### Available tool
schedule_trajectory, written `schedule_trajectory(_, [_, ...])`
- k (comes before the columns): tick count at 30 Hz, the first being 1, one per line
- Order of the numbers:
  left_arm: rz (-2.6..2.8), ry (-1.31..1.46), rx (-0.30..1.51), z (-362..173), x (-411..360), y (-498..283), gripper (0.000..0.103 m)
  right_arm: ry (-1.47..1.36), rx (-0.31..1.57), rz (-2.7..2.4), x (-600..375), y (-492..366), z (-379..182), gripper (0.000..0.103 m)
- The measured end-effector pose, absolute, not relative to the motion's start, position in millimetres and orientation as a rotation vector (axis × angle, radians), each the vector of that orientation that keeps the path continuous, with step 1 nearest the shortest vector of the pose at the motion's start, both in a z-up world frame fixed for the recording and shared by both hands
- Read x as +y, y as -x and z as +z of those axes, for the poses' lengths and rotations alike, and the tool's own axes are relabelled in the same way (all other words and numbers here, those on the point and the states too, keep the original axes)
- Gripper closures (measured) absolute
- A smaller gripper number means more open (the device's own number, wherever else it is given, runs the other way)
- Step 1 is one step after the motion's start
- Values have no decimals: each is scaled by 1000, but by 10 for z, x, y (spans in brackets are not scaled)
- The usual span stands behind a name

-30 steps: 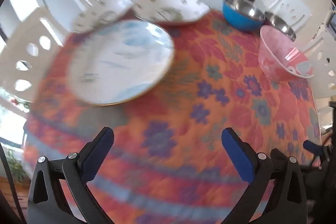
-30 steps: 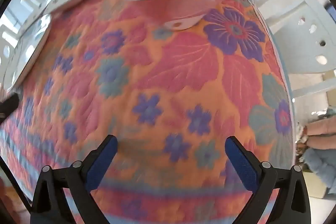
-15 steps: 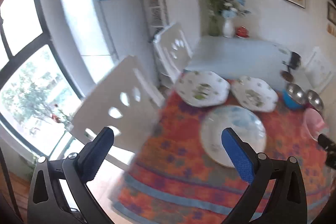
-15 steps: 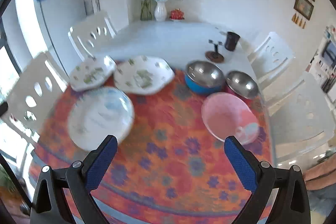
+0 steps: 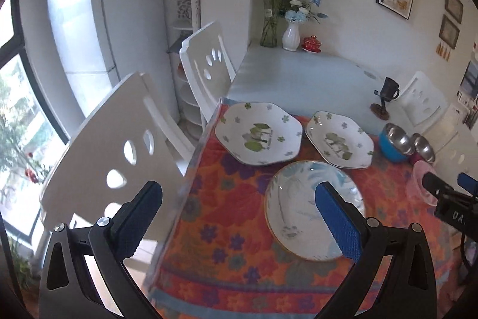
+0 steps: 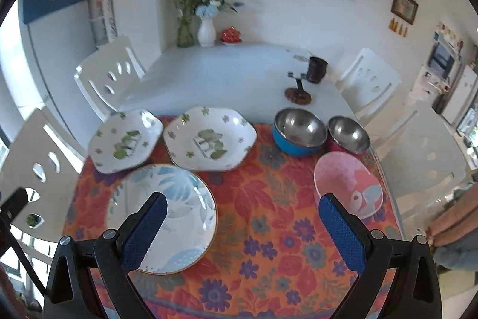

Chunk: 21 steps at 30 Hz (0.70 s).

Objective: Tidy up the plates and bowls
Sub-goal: 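Move both grippers toward the rim of the blue-leaf white plate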

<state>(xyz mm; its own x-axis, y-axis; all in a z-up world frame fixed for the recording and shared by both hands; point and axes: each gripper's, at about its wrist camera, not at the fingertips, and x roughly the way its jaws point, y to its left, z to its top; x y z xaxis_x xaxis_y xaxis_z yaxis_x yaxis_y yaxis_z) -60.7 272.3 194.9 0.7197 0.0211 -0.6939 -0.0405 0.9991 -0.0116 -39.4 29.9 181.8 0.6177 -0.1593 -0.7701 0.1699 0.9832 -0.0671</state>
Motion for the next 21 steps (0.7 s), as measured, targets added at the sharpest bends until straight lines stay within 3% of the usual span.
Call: schedule_trajectory(21, [-167,-19,938,1481,2603,140,2,-46,990,-178,305,118,1361,2])
